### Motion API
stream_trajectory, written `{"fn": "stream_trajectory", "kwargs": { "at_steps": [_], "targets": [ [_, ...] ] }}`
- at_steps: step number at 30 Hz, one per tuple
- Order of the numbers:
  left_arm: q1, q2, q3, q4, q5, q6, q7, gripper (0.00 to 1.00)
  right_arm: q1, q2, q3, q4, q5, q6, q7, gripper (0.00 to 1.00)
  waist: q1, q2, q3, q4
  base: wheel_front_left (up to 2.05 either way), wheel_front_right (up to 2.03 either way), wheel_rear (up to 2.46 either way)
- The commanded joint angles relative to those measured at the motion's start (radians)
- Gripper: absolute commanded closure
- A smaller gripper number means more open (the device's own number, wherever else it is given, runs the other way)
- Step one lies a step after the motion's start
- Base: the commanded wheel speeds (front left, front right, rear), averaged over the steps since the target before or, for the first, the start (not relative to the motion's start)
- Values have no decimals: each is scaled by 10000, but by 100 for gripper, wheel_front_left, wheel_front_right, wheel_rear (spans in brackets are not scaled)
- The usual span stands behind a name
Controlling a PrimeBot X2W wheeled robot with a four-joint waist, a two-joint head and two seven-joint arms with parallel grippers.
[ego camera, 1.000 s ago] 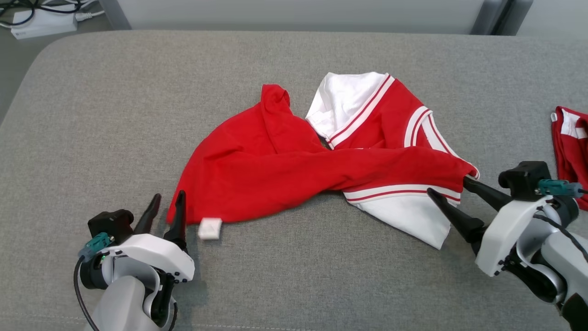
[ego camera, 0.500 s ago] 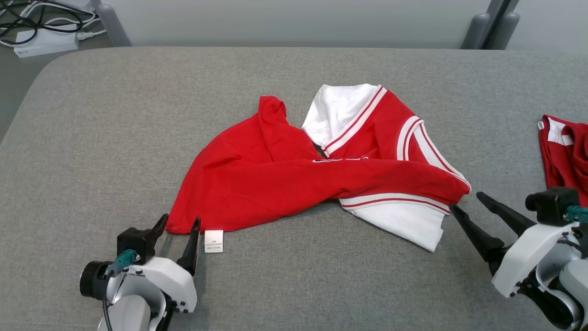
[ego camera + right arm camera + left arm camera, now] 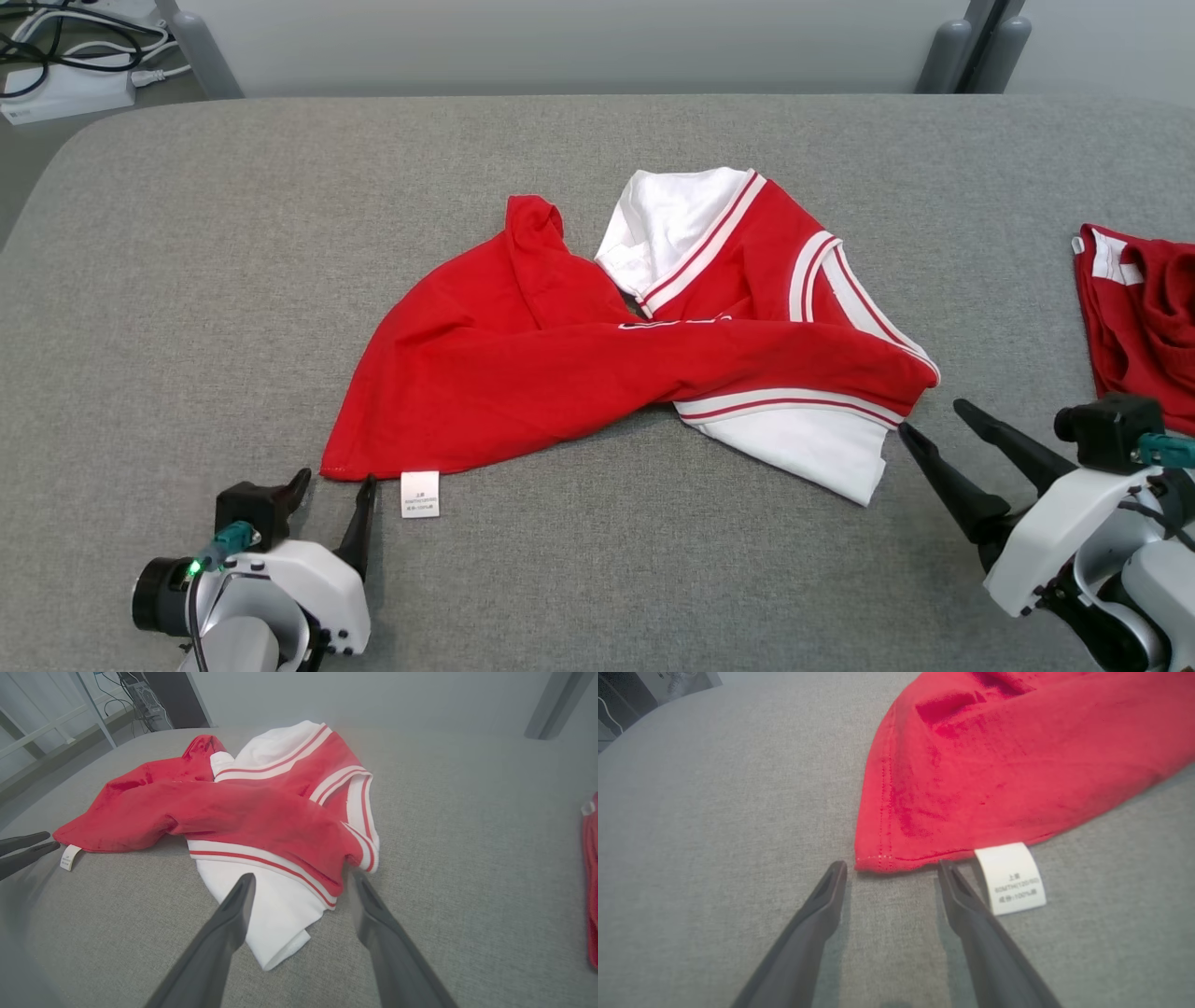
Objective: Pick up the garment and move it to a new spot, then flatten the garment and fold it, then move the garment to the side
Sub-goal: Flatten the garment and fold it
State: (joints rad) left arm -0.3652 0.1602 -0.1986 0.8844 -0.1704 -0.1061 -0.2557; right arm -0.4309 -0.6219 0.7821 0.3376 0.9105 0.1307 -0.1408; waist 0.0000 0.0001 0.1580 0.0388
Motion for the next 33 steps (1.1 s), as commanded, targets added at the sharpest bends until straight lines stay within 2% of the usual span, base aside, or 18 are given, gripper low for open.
{"fn": "stream_trajectory", "kwargs": {
  "at_steps": [1, 4, 10, 27, 29, 31, 32, 33],
  "targets": [
    [-440, 94, 523, -126, -390, -56, -61, 0, 242, -133, -52, -198, -133, 0, 23, 0, 0, -1, 1, 0, 0, 0, 0],
    [-417, -206, 997, -21, -1220, -142, -61, 0, 329, -39, -118, -230, -205, 0, 89, 0, 0, -1, -22, 6, 0, 0, 0],
    [-534, 98, 509, -127, -726, -136, -61, 0, 392, 62, -271, -315, -385, 0, 237, 0, 0, -1, 41, 63, 0, 0, 0],
    [-1283, -129, 557, 949, -1979, -237, 76, 2, 324, 243, -345, -414, -582, 0, 401, 0, 0, -1, 295, -117, 0, 0, 0],
    [-1318, -135, 524, 986, -2090, -240, 60, 15, 326, 252, -349, -411, -590, 0, 397, 0, 0, -1, 301, -120, 0, 0, 0],
    [-1347, -136, 446, 994, -2161, -241, 45, 66, 334, 254, -361, -411, -594, 0, 380, 0, 0, -1, 309, -107, 0, 0, 0],
    [-1354, -152, 404, 991, -2217, -242, 40, 100, 334, 256, -363, -412, -596, 0, 377, 0, 0, -1, 317, -100, 0, 0, 0],
    [-1360, -152, 345, 988, -2244, -242, 35, 100, 328, 255, -368, -414, -599, 0, 369, 0, 0, -1, 326, -90, 0, 0, 0]
  ]
}}
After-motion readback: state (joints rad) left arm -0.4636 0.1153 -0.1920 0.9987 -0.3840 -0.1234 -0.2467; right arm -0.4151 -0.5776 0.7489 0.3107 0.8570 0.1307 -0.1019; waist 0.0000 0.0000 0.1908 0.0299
